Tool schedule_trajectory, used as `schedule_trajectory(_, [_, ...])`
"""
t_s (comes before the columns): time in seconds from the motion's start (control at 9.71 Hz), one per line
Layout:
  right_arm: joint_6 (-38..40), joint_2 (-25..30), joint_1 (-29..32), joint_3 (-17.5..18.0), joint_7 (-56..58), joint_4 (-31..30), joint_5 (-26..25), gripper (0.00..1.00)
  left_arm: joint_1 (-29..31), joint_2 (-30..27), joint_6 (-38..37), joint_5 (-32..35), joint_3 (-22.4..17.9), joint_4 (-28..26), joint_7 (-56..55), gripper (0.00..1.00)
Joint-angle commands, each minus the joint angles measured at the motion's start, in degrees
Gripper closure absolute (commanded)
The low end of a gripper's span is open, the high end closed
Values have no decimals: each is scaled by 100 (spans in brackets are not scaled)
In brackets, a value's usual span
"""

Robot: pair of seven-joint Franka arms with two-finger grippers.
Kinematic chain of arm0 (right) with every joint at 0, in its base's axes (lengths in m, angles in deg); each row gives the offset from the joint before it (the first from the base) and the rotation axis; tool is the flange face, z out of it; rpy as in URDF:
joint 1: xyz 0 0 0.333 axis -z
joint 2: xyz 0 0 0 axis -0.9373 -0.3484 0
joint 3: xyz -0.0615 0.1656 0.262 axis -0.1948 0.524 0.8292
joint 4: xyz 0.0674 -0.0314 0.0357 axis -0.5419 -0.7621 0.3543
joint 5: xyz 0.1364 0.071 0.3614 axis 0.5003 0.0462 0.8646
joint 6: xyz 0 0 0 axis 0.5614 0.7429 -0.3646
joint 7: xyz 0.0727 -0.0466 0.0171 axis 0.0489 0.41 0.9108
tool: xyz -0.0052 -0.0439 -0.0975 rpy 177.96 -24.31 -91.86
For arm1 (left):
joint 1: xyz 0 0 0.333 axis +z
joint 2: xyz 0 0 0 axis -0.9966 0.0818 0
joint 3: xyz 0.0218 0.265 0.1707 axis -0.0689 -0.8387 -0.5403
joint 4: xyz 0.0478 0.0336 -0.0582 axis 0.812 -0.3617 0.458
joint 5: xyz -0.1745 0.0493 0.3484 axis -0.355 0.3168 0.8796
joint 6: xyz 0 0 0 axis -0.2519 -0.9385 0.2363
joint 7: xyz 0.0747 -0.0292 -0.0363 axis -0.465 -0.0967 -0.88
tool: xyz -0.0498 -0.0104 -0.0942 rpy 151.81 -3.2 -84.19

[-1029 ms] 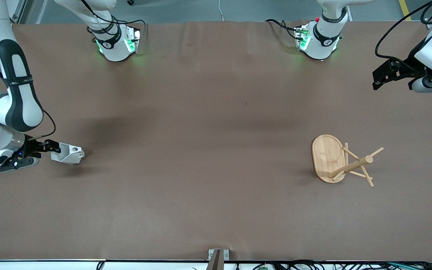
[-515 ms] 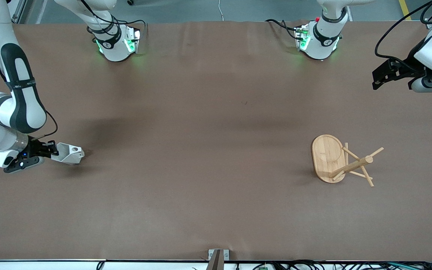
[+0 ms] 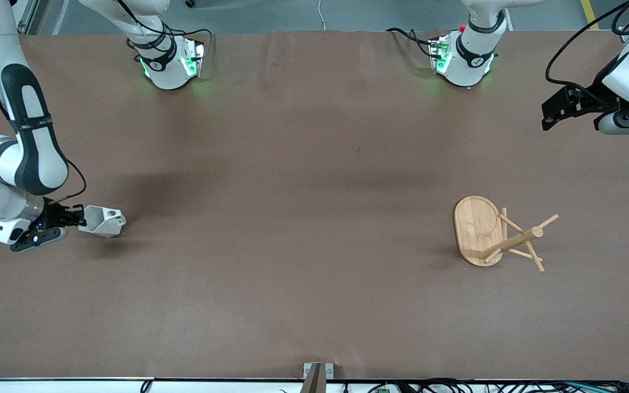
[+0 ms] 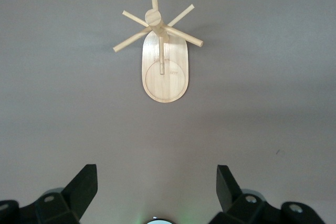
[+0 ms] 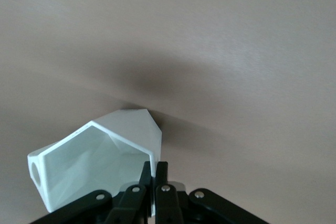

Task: Hang cup on rack
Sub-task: 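Lift the cup with the right gripper while the left gripper approaches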

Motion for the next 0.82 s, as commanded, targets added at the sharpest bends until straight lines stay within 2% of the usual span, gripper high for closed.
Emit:
schedule_trajectory(0.0, [1025,429,-102,32,4,383,610,100,16,127,-94,-73,20,-20,21,0])
schedule_trajectory(0.21, [1590,525,-286,32,-197,745,1401,100,-10,127,-94,-64,20,-11,21,0])
schedule_trajectory(0.51, [2345,675,-638,40,-1145,1193,2656,100,-36,127,-347,-178,55,-29,512,0])
schedule_trajectory(0.62, [2592,762,-830,32,-1505,1351,2983,100,-71,127,-366,-187,72,-46,557,0])
schedule_trajectory(0.72, [2524,807,-1067,40,-1883,1431,3152,100,-176,135,-367,-178,159,-38,583,0])
